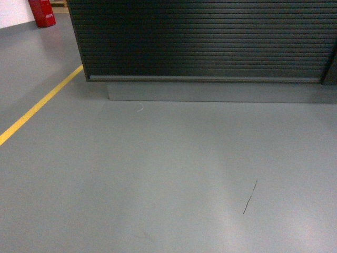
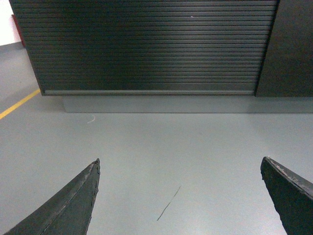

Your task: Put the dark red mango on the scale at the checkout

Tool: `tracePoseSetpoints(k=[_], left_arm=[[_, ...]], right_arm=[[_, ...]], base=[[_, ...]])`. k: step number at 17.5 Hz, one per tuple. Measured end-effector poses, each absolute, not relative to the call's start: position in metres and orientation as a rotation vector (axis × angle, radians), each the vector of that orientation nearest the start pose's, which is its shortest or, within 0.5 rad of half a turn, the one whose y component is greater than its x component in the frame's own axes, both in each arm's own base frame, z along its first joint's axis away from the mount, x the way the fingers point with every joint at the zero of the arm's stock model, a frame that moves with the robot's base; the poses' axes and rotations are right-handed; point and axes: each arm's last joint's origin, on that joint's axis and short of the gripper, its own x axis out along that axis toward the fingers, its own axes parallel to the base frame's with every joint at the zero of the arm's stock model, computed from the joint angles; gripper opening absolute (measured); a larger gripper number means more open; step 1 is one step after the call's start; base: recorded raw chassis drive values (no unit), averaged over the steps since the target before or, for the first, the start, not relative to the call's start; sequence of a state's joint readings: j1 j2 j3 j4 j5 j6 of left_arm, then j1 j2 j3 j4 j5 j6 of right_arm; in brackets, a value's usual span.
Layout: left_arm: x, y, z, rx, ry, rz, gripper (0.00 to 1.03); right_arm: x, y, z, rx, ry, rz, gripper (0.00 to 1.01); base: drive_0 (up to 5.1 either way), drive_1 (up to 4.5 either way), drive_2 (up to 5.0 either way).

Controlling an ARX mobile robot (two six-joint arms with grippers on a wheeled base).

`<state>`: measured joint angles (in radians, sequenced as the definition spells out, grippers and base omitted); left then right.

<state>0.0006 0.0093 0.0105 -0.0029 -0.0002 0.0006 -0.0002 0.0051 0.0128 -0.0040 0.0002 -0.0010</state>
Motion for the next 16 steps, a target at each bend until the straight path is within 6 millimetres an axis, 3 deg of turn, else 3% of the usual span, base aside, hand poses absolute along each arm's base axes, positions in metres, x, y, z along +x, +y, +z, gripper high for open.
tracePoseSetpoints(k=[16], left_arm=[[0.0976, 0.0001, 0.1665, 0.001, -0.002, 0.000, 0.98]], right_arm=[[0.0972, 0.0000, 0.1671, -0.001, -0.004, 0.000, 0.98]], base=[[0.0, 3.94, -4.0]])
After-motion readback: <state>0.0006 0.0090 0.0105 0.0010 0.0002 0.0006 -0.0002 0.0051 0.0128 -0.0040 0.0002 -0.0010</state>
